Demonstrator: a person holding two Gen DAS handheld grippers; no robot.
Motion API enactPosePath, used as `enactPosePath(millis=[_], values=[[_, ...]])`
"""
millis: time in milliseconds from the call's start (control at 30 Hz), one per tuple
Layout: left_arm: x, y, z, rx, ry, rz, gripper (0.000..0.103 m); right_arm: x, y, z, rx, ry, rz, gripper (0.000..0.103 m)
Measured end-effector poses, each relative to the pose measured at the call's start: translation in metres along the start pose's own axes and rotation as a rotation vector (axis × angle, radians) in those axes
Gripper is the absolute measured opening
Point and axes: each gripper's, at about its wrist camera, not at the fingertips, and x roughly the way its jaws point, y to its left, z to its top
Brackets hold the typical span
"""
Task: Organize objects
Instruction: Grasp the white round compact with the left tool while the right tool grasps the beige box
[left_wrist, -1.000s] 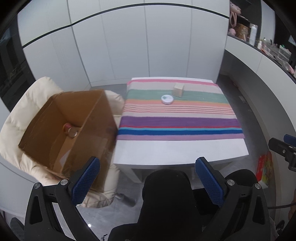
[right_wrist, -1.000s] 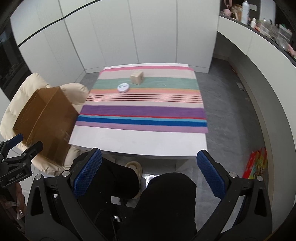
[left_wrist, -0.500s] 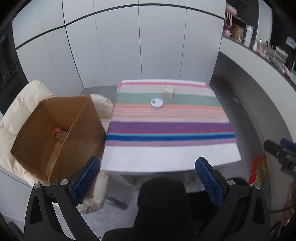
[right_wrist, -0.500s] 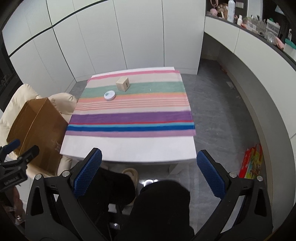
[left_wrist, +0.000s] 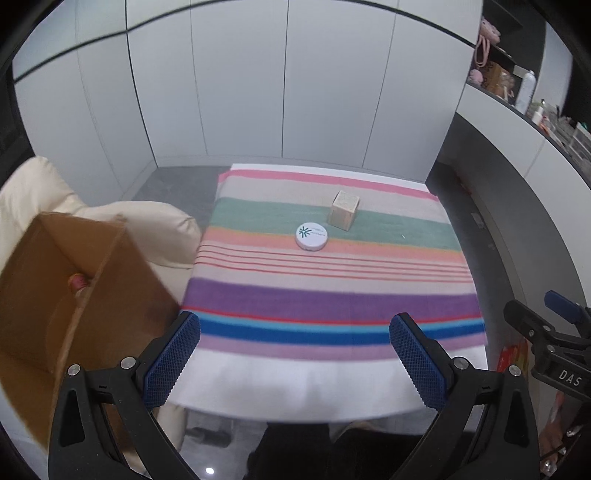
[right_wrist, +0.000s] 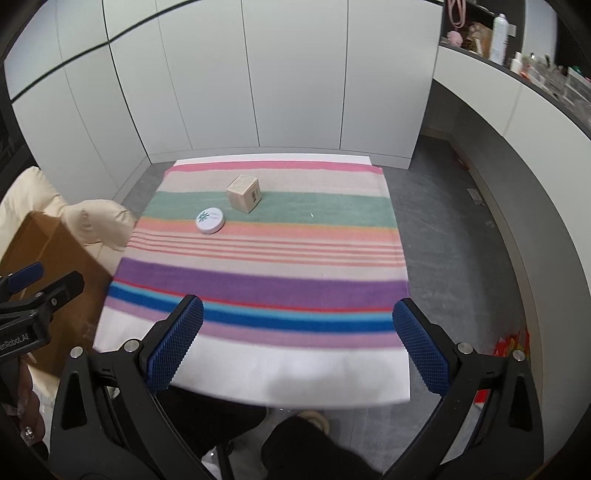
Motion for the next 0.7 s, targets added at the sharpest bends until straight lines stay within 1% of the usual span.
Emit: enactPosePath(millis=[100,267,400,500,567,633,700], values=[[0.04,0.002,0.017,-0.015,0.032,-0.002,0.103,0.037,0.002,0.02,-0.022,0.012,0.025,0.103],[0.102,0.003,0.036,-0.061,0.095,-0.033,0.103,0.099,0.012,0.047,-0.072,-0.015,0.103,0.103],[0.149,-0.004,0.047,-0.036,0.107,-0.016,0.103,0.159,0.025,0.068,-0.136,-0.006,0.151,0.103],[0.179,-0.009,0.053,-0.026,0.122,-0.039,0.103,0.206,0.032,0.085,-0.187,-0.011,0.158,0.103],[0.196,-0.011,0.054,-0.016,0.132,-0.051,0.103,0.235,0.034,0.096,-0.202,0.001,0.174,0.103],[0.22,-0.012,0.052,-0.001,0.169,-0.064,0.103,0.261,0.04,0.104,-0.232,0.008,0.199,0.103],[0.237,-0.009,0.049,0.006,0.199,-0.071,0.102,0.282,0.05,0.109,-0.274,-0.002,0.196,0.103]])
